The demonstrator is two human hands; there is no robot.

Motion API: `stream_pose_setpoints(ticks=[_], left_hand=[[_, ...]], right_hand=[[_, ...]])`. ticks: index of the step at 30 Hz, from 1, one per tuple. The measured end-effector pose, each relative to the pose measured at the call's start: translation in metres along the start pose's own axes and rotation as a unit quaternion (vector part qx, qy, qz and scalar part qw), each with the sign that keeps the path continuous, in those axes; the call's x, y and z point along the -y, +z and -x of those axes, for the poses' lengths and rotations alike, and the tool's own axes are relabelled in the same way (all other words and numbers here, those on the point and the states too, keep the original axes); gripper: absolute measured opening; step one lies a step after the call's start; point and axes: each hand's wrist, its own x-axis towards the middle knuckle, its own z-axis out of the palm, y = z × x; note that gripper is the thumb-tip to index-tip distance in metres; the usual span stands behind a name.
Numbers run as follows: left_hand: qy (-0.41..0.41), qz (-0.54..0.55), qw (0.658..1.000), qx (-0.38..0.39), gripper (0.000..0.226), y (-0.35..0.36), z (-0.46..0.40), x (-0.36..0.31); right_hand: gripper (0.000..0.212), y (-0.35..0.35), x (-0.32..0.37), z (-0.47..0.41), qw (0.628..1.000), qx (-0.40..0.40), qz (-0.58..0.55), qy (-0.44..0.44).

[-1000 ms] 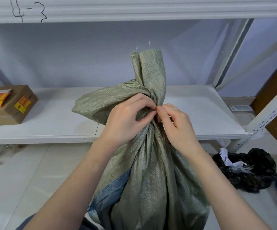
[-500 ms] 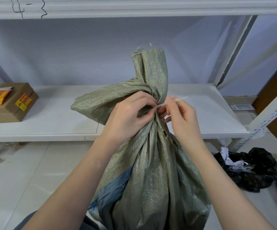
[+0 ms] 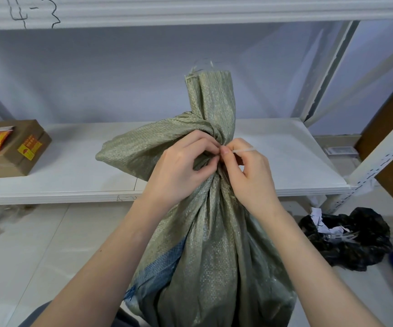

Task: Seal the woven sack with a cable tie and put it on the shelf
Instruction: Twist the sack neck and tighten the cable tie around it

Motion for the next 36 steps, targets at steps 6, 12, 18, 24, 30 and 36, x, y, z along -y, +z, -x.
stream_pose_setpoints(ticks=[6, 12, 18, 24, 30, 36], left_hand=[[-0.002, 0.005, 1.000, -0.004, 0.003, 0.0008, -0.0018, 0.0003], [-0.006, 0.013, 1.000, -0.004, 0.003, 0.0005, -0.0021, 0.0012], [-0.012, 0.013, 1.000, -0.007, 0.004, 0.0007, -0.0018, 0.0026], [-0.018, 0.015, 1.000, -0.006, 0.004, -0.0002, -0.0019, 0.0040], [-0.023, 0.016, 1.000, -0.006, 0.004, 0.0003, -0.0025, 0.0046], [-0.039, -0.009, 0.999, 0.005, 0.005, 0.0001, 0.0007, 0.0065]], right_hand=[[0.029, -0.0006, 0.0006, -0.0013, 1.000, -0.010, 0.018, -0.008], [0.029, -0.0026, -0.0005, -0.0013, 1.000, -0.026, 0.014, -0.003], [0.030, -0.0049, 0.0025, 0.0002, 0.998, -0.045, -0.016, 0.028], [0.036, -0.0055, 0.0011, -0.0019, 0.993, -0.049, -0.083, 0.061], [0.030, -0.0082, 0.0019, -0.0021, 0.980, -0.059, -0.163, 0.094], [0.029, -0.0058, 0.0055, -0.0022, 0.975, -0.043, -0.189, 0.104]])
